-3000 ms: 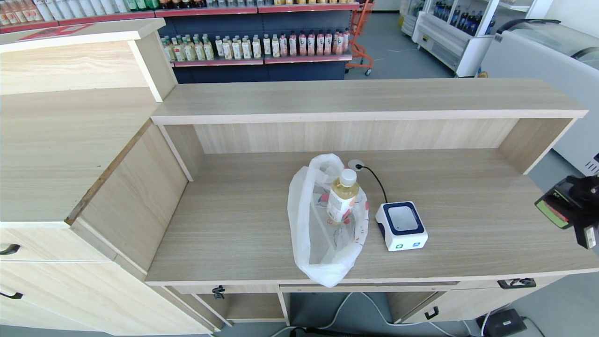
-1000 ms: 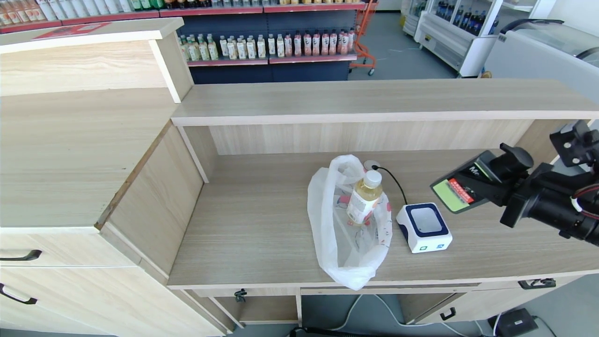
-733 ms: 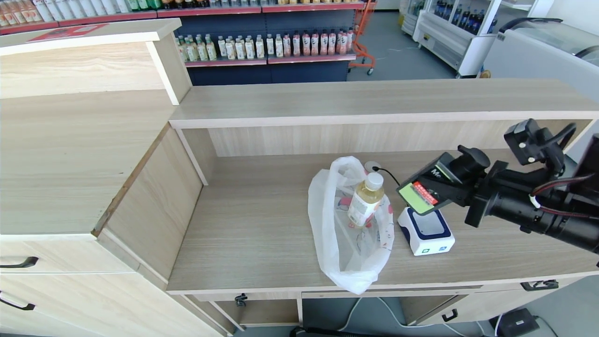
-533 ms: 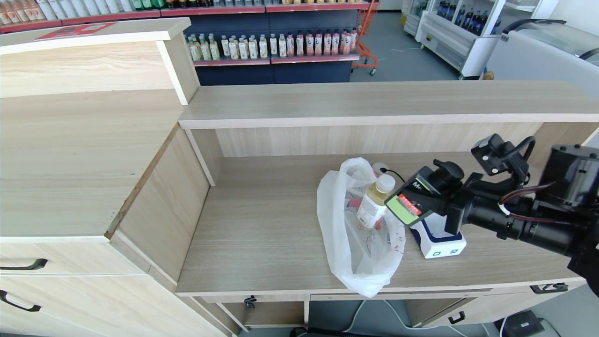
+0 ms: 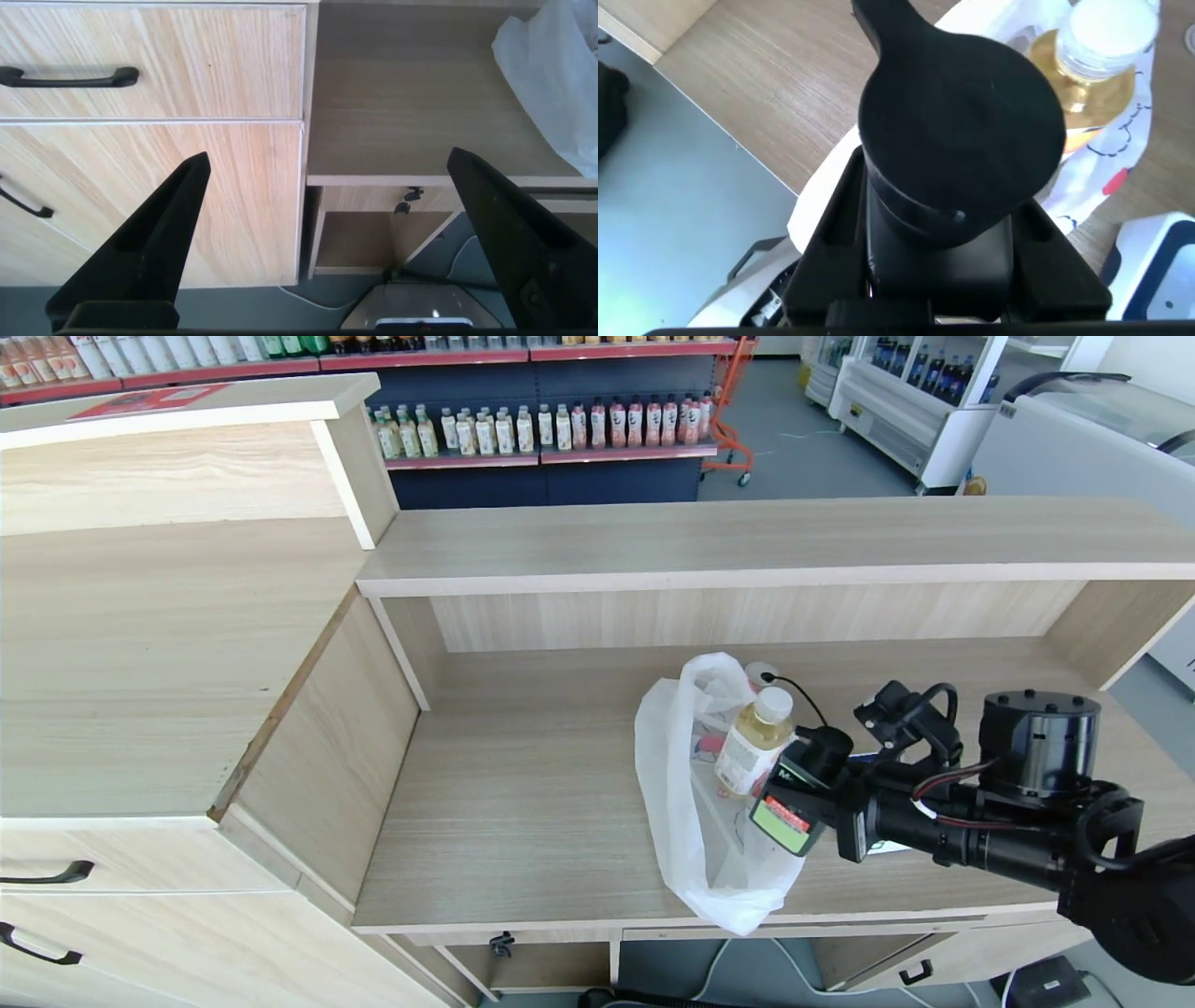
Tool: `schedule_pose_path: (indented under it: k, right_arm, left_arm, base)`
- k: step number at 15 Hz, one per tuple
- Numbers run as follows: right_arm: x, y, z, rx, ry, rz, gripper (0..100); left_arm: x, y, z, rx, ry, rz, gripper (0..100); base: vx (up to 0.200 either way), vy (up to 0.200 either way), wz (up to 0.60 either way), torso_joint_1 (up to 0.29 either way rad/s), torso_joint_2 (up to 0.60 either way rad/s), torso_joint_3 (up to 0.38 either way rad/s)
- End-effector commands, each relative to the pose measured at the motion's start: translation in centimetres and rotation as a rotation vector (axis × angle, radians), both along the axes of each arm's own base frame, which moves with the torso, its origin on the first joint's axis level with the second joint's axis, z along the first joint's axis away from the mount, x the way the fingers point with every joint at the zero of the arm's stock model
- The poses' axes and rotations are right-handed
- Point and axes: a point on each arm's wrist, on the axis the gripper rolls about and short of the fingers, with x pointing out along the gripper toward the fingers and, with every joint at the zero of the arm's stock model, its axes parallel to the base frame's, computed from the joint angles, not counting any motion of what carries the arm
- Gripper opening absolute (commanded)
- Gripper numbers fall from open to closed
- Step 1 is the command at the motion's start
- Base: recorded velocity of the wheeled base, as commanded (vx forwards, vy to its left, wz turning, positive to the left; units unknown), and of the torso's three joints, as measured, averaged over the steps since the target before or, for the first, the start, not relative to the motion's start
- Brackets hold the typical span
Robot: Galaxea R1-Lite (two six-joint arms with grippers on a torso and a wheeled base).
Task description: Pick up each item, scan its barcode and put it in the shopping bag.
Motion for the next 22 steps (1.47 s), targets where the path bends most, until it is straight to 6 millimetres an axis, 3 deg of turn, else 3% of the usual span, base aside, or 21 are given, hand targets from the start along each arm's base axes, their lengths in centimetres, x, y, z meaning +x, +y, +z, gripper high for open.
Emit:
schedule_pose_path:
  k: [1,9,18,22]
  right_arm:
    - [0.4,0.2,-1.3,-0.021,0.033,0.0,0]
    - [3.6,0.8,-5.9,-0.085,-0.065,-0.046,0]
    - [6.3,1.1,-8.1,-0.146,-0.098,-0.041,0]
    - [6.4,1.0,-8.9,-0.163,-0.084,-0.04,0]
  left_arm:
    - [0.0,0.0,0.0,-0.001,-0.001,-0.001,100]
    - [0.0,0.0,0.0,-0.001,-0.001,-0.001,100]
    - [0.0,0.0,0.0,-0.001,-0.001,-0.001,100]
    - [0.0,0.0,0.0,-0.002,-0.001,-0.001,100]
  base:
    - [0.0,0.0,0.0,0.0,0.0,0.0]
    - [0.0,0.0,0.0,0.0,0.0,0.0]
    - [0.0,0.0,0.0,0.0,0.0,0.0]
    - [0.0,0.0,0.0,0.0,0.0,0.0]
